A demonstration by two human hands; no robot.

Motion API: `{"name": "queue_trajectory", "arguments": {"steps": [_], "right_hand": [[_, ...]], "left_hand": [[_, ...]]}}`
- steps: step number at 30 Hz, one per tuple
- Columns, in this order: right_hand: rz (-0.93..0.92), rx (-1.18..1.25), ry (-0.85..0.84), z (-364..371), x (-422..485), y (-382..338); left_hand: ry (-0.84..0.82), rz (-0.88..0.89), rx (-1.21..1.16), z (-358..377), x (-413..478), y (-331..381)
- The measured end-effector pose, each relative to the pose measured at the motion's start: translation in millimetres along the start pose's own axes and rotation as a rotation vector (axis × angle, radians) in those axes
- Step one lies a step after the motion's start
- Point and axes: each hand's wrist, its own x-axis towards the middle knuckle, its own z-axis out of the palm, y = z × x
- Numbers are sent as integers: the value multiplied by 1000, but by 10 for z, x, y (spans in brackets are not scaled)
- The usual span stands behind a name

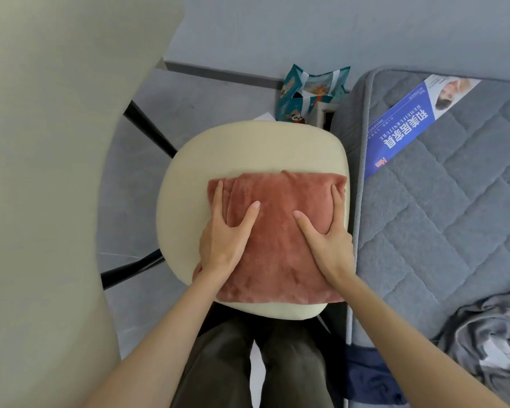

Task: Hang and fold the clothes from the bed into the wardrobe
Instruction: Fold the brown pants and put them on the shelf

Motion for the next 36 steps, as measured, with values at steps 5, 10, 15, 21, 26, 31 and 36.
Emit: {"name": "queue_trajectory", "arguments": {"steps": [5, 10, 15, 21, 26, 31, 36], "right_hand": [[-10, 64, 67, -286, -342, -304], [-88, 69, 80, -650, -779, -623], [-162, 100, 88, -976, -1310, -793], [-276, 116, 54, -1280, -2050, -786], [-395, 126, 29, -1448, -2736, -754], [-538, 67, -62, -1423, -3396, -841], [-660, 1, -166, -1165, -4089, -1058]], "left_hand": [[-5, 82, -30, -283, -308, 256], [22, 130, -58, -540, -849, 473], [57, 208, -117, -759, -1503, 568], [139, 301, -185, -933, -2386, 447], [241, 329, -214, -1126, -3182, 179], [357, 298, -215, -1486, -3904, -190], [487, 219, -217, -1979, -4585, -639]]}}
